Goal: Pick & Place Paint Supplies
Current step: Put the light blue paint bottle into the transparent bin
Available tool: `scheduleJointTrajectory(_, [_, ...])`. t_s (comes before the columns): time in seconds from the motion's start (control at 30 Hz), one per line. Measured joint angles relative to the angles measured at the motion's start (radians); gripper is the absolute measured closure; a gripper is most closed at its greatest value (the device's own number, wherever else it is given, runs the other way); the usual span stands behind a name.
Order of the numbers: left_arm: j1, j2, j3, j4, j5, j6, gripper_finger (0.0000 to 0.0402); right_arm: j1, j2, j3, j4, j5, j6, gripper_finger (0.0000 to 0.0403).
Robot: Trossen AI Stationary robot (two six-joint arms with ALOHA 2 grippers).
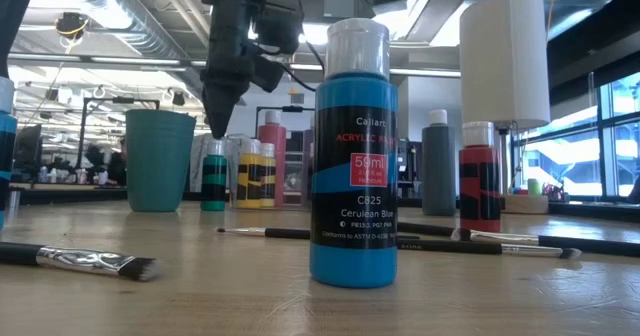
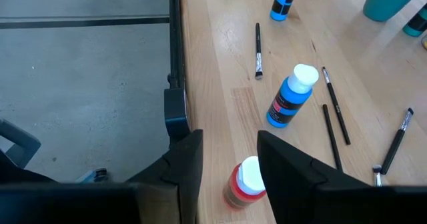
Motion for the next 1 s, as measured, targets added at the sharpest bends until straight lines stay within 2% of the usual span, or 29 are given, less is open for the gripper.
scheduleJointTrajectory(0.63, [0.004, 0.000, 0.000, 0.005, 0.031, -0.010, 0.0178, 0.000, 0.000, 0.000, 0.000, 0.000, 0.000, 0.0259])
scheduleJointTrajectory(1.0, [0.011, 0.058, 0.000, 0.000, 0.018, 0.010, 0.0178, 0.000, 0.000, 0.000, 0.000, 0.000, 0.001, 0.0259])
